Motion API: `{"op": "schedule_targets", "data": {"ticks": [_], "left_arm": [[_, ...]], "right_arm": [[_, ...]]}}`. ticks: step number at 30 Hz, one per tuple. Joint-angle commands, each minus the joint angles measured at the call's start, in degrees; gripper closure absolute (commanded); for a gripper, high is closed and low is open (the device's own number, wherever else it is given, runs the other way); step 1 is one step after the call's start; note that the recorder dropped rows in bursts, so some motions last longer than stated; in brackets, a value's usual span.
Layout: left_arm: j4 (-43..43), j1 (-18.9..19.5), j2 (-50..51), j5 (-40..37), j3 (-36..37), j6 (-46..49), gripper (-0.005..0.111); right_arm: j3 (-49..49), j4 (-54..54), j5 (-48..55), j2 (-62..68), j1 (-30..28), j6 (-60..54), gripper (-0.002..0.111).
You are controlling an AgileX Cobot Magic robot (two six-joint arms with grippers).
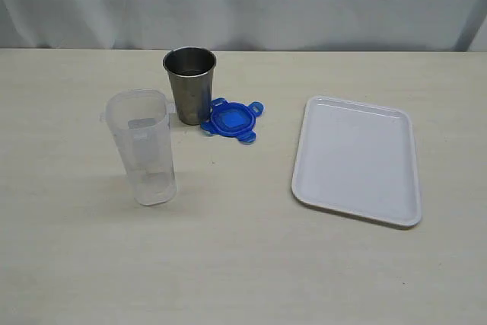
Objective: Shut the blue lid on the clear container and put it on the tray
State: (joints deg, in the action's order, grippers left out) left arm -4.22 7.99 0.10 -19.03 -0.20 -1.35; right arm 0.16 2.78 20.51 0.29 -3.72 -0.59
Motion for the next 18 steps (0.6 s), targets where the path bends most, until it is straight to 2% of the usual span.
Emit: {"op": "schedule_targets", "data": {"ticks": [1,9,12,13,14,17,18], "left_arm": [[0.22,0.08,-0.10,0.45,0.20,-0.20,0.107],[-1.84,0.08,-0.10,1.59,0.20,0.95,0.107],[-0.89,0.08,-0.10,10.51,0.20,0.85,0.107],[6.20,0.08,-0.10,17.28,0.20,0.85,0.107],[9.27,0.08,-0.10,20.32,0.20,0.85,0.107],[10.93,0.08,-0.10,32.10,0.20,0.27,0.107],[10.93,0.08,-0.10,38.29,0.20,-6.97,0.107]], "right_arm": [[-0.16,-0.16,-0.79,-0.29,-0.17,-0.10,0.104],[-0.16,-0.16,-0.79,-0.29,-0.17,-0.10,0.104],[-0.16,-0.16,-0.79,-0.29,-0.17,-0.10,0.104],[-0.16,-0.16,-0.79,-0.29,-0.17,-0.10,0.104],[-0.16,-0.16,-0.79,-0.29,-0.17,-0.10,0.104],[-0.16,-0.16,-0.79,-0.29,-0.17,-0.10,0.104],[-0.16,-0.16,-0.79,-0.29,-0.17,-0.10,0.104]]}}
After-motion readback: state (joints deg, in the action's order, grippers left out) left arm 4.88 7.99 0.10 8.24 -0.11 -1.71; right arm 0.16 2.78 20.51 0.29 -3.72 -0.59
